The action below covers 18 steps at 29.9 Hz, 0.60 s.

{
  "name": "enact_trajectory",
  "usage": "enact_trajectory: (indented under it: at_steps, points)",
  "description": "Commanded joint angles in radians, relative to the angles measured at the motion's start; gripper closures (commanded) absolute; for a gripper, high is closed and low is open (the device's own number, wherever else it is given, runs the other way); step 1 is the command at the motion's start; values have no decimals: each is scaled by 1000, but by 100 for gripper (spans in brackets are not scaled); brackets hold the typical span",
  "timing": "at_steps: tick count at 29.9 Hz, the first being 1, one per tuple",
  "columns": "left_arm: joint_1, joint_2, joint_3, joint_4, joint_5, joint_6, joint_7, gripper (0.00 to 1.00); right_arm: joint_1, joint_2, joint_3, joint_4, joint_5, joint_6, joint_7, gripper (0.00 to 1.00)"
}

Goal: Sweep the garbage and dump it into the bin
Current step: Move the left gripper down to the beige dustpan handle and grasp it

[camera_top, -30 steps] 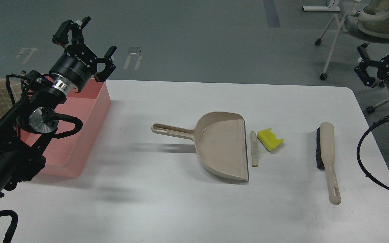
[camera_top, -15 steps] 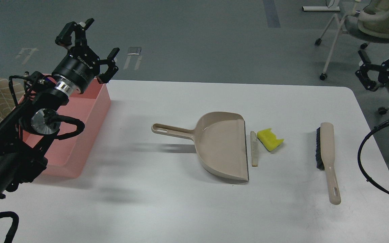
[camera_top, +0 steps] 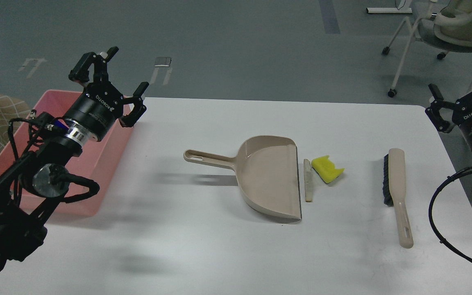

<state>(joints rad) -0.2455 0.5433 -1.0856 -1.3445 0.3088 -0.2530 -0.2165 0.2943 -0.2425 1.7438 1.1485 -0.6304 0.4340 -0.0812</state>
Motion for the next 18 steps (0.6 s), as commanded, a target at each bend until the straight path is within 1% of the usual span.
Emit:
enact_trajectory:
  at_steps: [1, 2, 3, 5, 7, 11, 16, 18]
  points:
    - [144, 38, -25, -119, 33, 8, -11, 3, -33, 0, 13, 5, 0, 0, 0, 0]
    - [197, 50, -30, -175, 76, 12, -20, 4, -49, 0, 17, 8, 1, 0, 0, 0]
    - [221, 55, -30, -209, 105, 20, -23, 4, -55, 0, 22, 13, 0, 0, 0, 0]
    - [300, 70, -30, -324, 240, 73, -32, 7, -76, 2, 45, 28, 0, 0, 0, 0]
    - [336, 67, -13, -379, 327, 104, -32, 7, -93, 5, 51, 43, 1, 0, 0, 0]
    - [359, 52, 25, -387, 421, 123, -29, 7, -103, 12, 53, 65, 1, -1, 0, 0]
    - [350, 50, 159, -374, 553, 230, -23, 9, -104, 19, 57, 70, 1, -1, 0, 0]
    - [347, 44, 190, -358, 593, 239, -23, 9, -109, 19, 59, 70, 0, 0, 0, 0]
